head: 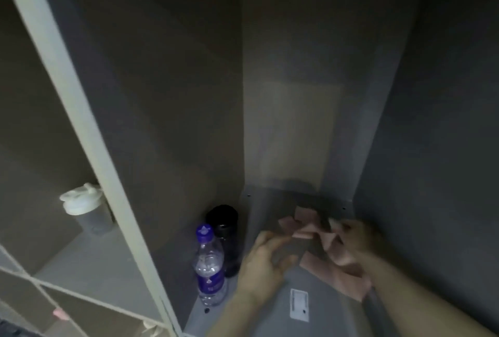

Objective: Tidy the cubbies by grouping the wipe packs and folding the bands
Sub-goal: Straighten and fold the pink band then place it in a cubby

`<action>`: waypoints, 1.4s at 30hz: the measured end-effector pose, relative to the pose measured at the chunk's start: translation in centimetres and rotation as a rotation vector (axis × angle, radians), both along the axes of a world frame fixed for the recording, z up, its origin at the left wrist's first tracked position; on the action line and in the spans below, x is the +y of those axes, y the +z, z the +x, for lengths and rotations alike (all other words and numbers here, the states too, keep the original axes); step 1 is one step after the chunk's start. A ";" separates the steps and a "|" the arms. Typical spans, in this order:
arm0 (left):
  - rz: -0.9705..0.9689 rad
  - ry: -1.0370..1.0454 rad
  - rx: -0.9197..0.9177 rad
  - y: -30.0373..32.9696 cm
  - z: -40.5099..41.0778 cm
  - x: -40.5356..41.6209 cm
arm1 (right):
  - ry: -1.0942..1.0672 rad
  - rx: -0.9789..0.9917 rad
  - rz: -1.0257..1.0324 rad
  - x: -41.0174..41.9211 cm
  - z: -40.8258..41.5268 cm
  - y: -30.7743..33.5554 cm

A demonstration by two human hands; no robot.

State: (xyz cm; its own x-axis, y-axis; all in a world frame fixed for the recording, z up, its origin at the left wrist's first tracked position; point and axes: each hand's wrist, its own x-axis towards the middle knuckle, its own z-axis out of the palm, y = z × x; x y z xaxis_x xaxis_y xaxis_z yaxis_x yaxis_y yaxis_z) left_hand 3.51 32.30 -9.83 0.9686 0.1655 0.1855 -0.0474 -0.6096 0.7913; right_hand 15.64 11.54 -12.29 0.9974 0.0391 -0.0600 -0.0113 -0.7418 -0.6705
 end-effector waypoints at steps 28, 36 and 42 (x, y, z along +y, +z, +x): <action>-0.776 -0.309 -0.156 18.1 -1.5 -5.3 | 0.210 0.009 0.563 0.1 -11.8 24.9; -0.718 -0.373 -0.037 16.9 -5.6 -3.1 | 0.194 -0.118 0.811 1.1 -13.5 23.9; -0.722 -0.185 -0.127 18.0 -5.9 -3.2 | 0.290 -0.183 0.850 3.1 -14.7 23.0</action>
State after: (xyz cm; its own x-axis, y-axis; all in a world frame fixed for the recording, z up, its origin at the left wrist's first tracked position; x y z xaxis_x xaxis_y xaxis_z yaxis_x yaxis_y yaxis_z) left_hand -2.38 29.05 8.14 0.9707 0.1252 0.2051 -0.2165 0.0854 0.9725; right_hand 0.89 14.68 10.73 0.9329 0.2478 0.2612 0.2582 0.0451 -0.9650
